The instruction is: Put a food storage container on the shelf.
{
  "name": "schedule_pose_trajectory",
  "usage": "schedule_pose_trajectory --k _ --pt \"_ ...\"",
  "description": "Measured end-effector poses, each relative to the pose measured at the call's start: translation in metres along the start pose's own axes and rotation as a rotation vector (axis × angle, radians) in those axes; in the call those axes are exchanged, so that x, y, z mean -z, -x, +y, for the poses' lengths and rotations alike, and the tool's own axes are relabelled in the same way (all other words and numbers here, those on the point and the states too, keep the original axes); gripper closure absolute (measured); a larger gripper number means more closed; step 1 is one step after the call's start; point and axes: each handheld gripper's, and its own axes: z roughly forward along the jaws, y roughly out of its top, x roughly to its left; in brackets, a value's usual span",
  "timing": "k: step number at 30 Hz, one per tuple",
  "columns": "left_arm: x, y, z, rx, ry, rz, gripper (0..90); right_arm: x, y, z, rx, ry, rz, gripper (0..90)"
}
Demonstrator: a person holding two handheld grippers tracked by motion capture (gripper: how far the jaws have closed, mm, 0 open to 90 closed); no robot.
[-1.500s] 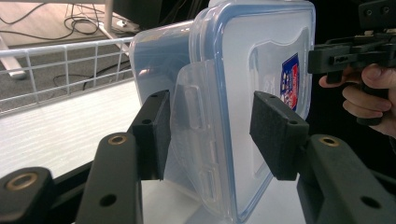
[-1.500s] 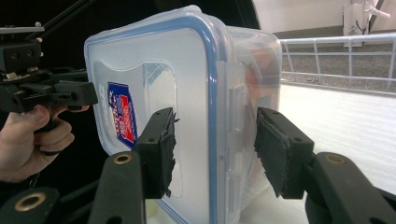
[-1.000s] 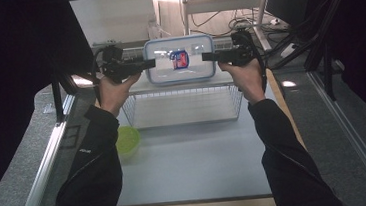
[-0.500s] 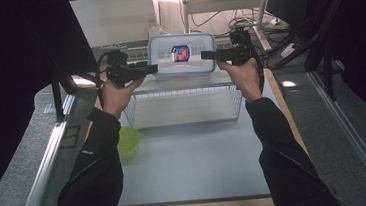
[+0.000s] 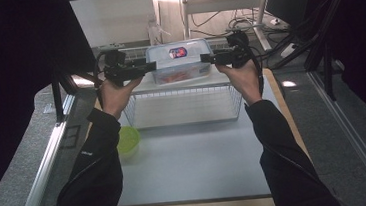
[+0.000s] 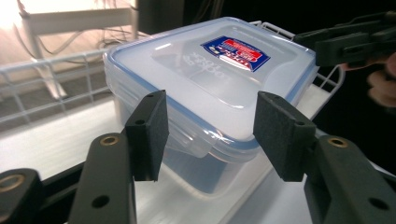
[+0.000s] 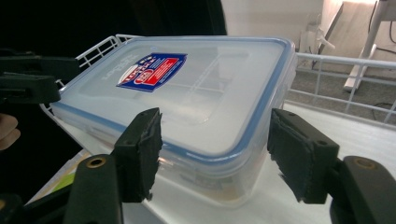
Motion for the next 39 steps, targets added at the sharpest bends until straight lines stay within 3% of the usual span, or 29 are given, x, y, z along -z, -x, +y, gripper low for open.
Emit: schedule_pose_trajectory --k 3,7,10,12,14,16,19,24,29,34,39 --pt "0.006 0.007 -0.003 -0.015 0.001 -0.006 49.0 0.004 -0.004 -0.004 0.057 -0.017 -0.022 39.0" --pt "0.009 0.014 -0.017 -0.035 -0.032 -0.002 49.9 0.011 -0.004 -0.015 0.073 -0.024 -0.009 44.3" --pt "0.000 0.014 -0.026 -0.053 -0.081 0.022 48.8 0.009 0.000 -0.024 0.068 -0.046 0.002 49.9" --pt "-0.007 0.010 -0.028 -0.051 -0.108 0.037 52.7 0.003 0.001 -0.029 0.066 -0.075 -0.009 55.7" --pt "-0.012 0.007 -0.028 -0.032 -0.112 0.036 56.1 -0.002 0.000 -0.032 0.068 -0.074 -0.028 60.1" --pt "-0.015 0.005 -0.026 -0.048 -0.127 0.074 59.9 -0.004 -0.002 -0.033 0.070 -0.078 -0.056 63.3" --pt "-0.018 0.000 -0.024 -0.016 -0.132 0.076 63.9 -0.007 -0.002 -0.032 0.050 -0.070 -0.058 64.7" --pt "-0.020 0.000 -0.023 -0.024 -0.139 0.086 61.2 -0.009 -0.004 -0.031 0.049 -0.061 -0.069 61.7" --pt "-0.015 0.004 -0.029 -0.037 -0.119 0.064 55.7 -0.005 -0.005 -0.034 0.066 -0.057 -0.058 61.3" --pt "-0.013 0.015 -0.037 -0.112 -0.145 0.071 41.8 -0.002 -0.012 -0.035 0.119 -0.080 -0.060 43.9" --pt "-0.005 0.022 -0.042 -0.127 -0.134 0.042 31.7 0.002 -0.019 -0.040 0.142 -0.092 -0.042 30.5"
